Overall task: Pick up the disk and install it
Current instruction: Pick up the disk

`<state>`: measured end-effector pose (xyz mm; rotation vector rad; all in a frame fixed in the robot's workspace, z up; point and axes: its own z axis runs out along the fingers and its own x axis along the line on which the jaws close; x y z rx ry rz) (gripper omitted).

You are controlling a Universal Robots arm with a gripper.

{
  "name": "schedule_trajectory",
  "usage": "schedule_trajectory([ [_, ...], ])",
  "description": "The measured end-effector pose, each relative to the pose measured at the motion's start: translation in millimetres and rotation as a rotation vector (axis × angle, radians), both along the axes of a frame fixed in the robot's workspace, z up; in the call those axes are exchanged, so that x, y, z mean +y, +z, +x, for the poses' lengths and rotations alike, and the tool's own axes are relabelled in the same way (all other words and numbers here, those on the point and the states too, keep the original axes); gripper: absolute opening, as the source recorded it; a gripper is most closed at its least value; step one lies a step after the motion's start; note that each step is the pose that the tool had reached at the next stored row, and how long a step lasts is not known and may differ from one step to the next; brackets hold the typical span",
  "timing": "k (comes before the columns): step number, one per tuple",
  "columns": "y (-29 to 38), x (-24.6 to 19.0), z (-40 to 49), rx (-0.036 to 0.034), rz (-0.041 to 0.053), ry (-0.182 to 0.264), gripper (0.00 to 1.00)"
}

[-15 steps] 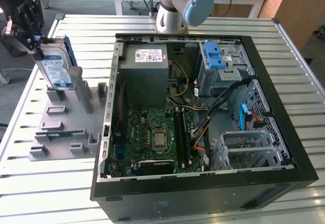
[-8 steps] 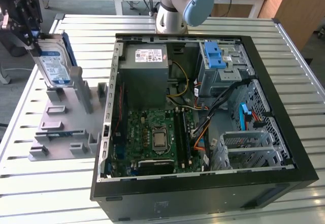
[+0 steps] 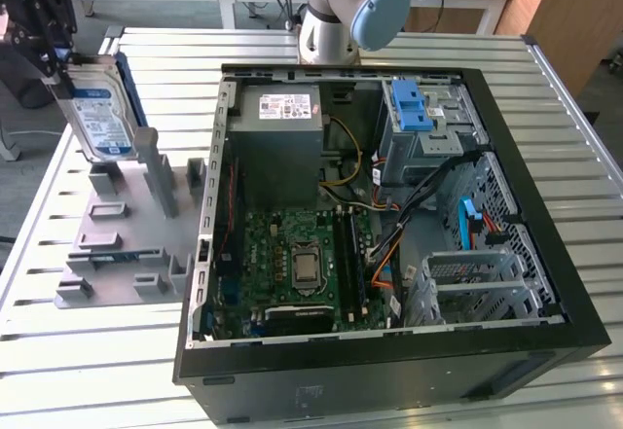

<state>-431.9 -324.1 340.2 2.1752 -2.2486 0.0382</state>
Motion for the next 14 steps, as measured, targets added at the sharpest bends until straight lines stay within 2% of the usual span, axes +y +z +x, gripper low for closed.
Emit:
schedule_trajectory([
  [8,12.2,0.0,0.0,0.0001,-0.0025,0.0,0.36],
  [14,13.2,0.0,0.0,0.0,-0.0034,0.0,0.36],
])
